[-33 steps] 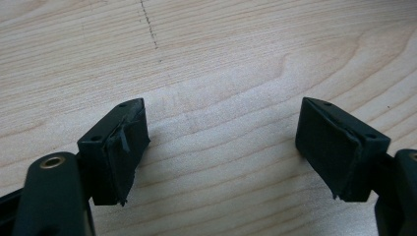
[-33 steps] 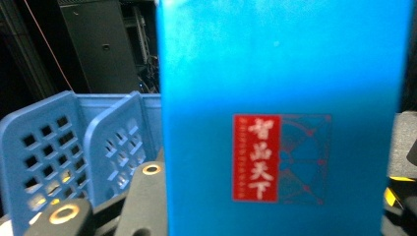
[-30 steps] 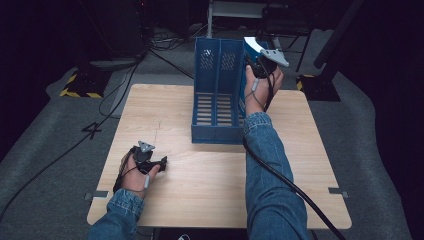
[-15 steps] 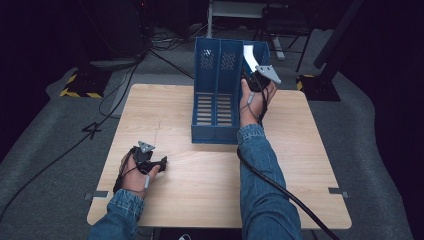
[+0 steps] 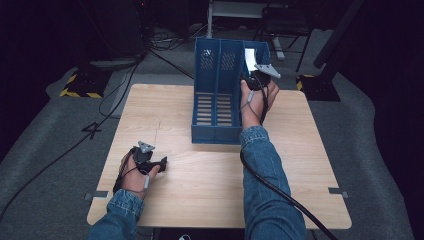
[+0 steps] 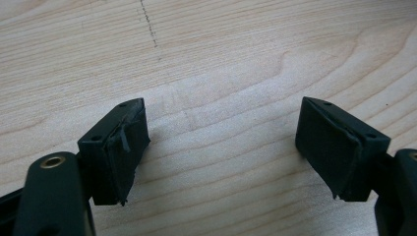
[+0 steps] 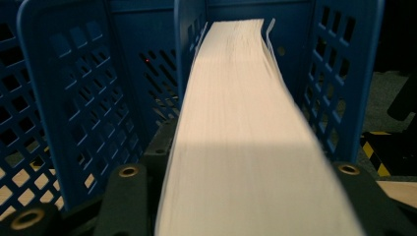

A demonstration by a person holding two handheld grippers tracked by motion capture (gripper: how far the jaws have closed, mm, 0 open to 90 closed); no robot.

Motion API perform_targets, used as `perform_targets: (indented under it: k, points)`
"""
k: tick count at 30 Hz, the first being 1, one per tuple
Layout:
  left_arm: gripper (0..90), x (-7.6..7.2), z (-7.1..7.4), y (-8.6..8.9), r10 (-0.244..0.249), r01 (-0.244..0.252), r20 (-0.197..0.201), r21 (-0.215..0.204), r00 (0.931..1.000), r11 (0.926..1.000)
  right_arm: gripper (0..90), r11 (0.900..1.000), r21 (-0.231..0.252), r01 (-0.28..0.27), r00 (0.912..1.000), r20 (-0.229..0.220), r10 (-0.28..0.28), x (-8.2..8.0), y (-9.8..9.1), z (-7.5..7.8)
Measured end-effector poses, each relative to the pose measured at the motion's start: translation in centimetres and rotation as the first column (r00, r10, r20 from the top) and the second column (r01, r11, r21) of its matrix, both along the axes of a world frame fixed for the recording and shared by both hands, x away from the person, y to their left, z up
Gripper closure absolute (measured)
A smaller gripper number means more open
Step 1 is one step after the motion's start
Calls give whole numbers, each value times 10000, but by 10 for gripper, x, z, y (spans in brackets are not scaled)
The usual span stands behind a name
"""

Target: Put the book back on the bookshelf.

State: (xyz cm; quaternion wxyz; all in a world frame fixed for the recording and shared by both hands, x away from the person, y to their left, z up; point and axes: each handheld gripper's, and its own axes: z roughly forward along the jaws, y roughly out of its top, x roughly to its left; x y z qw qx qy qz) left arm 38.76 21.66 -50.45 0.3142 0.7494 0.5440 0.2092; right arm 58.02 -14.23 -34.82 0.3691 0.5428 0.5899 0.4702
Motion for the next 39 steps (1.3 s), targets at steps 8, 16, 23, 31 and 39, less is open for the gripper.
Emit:
perform_targets:
  k: [8, 16, 23, 31, 39]
  points:
    - [207, 0, 0, 0, -16, 16, 17, 16, 10000, 10000, 613, 9974, -720, 27, 9975, -696, -77, 4, 6, 8]
    - [207, 0, 0, 0, -30, 30, -3, 37, 10000, 10000, 615, 9975, -705, 112, 9975, 705, -62, 1, 6, 16]
    - [208, -1, 0, 0, -31, 30, 8, 28, 10000, 10000, 602, 9997, -211, 136, 9972, 743, -120, 9, 3, -8]
    - [208, -1, 0, 1, -88, 88, 10, 95, 10000, 9999, 471, 9994, -320, 152, 9992, 375, -140, 1, 4, 11]
    - [208, -5, 0, 3, -87, 87, -5, 80, 10000, 9999, 403, 9968, 180, -777, 9946, 710, 762, -33, -13, 40]
